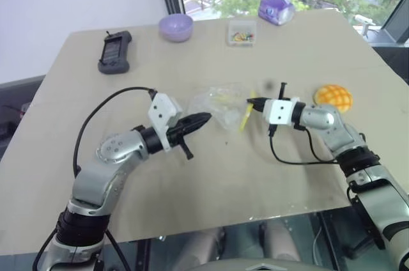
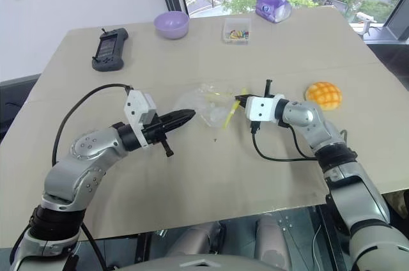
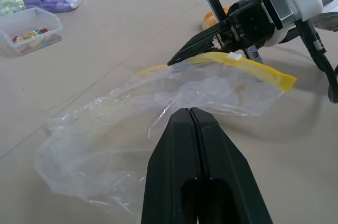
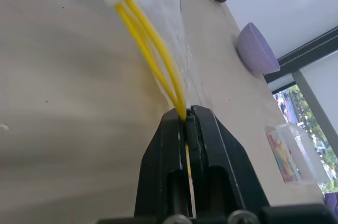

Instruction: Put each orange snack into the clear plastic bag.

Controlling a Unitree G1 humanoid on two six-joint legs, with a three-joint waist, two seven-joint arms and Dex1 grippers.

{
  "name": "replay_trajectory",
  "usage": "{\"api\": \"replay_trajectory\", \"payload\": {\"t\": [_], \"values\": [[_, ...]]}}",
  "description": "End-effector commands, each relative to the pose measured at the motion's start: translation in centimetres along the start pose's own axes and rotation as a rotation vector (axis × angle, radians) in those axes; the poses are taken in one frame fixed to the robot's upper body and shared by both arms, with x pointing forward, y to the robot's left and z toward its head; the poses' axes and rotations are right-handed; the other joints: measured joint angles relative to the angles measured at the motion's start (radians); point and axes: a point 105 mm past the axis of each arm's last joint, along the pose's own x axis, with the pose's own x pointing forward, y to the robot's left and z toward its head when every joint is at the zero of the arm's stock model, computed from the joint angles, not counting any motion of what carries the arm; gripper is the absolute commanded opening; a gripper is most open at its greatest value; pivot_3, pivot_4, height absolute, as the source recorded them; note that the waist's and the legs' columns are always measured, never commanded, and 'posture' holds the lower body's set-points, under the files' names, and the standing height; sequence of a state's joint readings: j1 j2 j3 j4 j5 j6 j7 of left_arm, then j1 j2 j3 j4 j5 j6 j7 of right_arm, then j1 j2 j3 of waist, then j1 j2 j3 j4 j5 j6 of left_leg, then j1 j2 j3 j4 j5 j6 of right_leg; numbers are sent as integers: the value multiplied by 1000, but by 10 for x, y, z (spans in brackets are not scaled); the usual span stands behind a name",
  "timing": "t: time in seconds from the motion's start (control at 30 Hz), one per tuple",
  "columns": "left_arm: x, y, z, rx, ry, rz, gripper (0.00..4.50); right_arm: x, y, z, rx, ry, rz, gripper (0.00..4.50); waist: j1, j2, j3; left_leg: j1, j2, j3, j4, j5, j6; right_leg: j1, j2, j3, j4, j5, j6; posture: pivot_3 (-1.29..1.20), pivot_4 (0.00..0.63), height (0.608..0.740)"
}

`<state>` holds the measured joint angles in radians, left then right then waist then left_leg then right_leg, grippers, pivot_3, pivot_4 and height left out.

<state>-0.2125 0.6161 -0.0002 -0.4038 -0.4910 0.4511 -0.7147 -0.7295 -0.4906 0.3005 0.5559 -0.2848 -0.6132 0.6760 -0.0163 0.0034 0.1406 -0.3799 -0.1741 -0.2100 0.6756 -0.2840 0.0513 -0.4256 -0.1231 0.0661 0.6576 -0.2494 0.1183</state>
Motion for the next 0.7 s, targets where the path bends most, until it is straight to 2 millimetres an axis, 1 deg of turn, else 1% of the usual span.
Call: {"api": "replay_trajectory", "payload": {"t": [0.03,0.1,0.13,0.17,0.2,0.3,0.33,0.4,0.47,0.6,0.7], "values": [[-2,-3,6,55,-4,0,0,0,-15,10,-11,-29,-31,23,0,0,0,0,0,0,0,0,0,0,0,0,0,0,0,0,150,736],[-4,-2,1,48,14,10,0,0,-19,11,5,-20,-33,23,-1,0,0,0,0,1,-1,0,0,0,0,1,0,0,0,0,150,736],[-5,-2,0,36,17,15,566,0,-20,12,9,-17,-34,0,-1,0,0,0,1,2,-1,0,0,-1,0,1,0,0,0,0,150,736],[-6,-2,-2,44,31,18,995,1,-21,13,12,-7,-29,0,-1,0,0,0,1,2,-2,0,0,-2,1,2,0,0,0,0,150,736],[-7,-2,-4,63,43,17,1313,2,-21,14,13,3,-24,0,-1,0,0,0,1,2,-2,0,0,-2,1,2,0,0,0,0,150,736],[-8,0,-6,180,39,56,2629,4,-23,16,40,31,-29,0,-1,0,0,0,2,4,-3,0,0,-3,1,3,0,0,0,0,150,736],[-8,-1,-6,223,35,62,2783,4,-24,16,52,41,-35,0,0,0,0,0,2,4,-3,0,0,-3,1,4,0,0,0,0,150,736],[-11,-2,-7,280,35,83,2783,5,-23,17,57,66,-29,0,-1,0,0,0,2,6,-4,0,0,-4,1,4,0,0,-1,0,150,736],[-14,-7,-8,326,34,73,2783,6,-24,16,43,94,-33,0,1,0,0,0,2,6,-5,0,0,-4,1,5,0,0,-1,0,150,736],[-10,-22,2,348,-17,52,2783,12,-24,23,35,128,-48,0,3,0,0,-1,2,6,-5,0,0,-5,1,5,0,1,-1,0,150,736],[-6,-24,9,355,-37,53,2783,18,-23,33,32,138,-58,0,2,0,0,-1,3,7,-5,0,0,-6,1,6,0,1,-1,0,150,736]]}}
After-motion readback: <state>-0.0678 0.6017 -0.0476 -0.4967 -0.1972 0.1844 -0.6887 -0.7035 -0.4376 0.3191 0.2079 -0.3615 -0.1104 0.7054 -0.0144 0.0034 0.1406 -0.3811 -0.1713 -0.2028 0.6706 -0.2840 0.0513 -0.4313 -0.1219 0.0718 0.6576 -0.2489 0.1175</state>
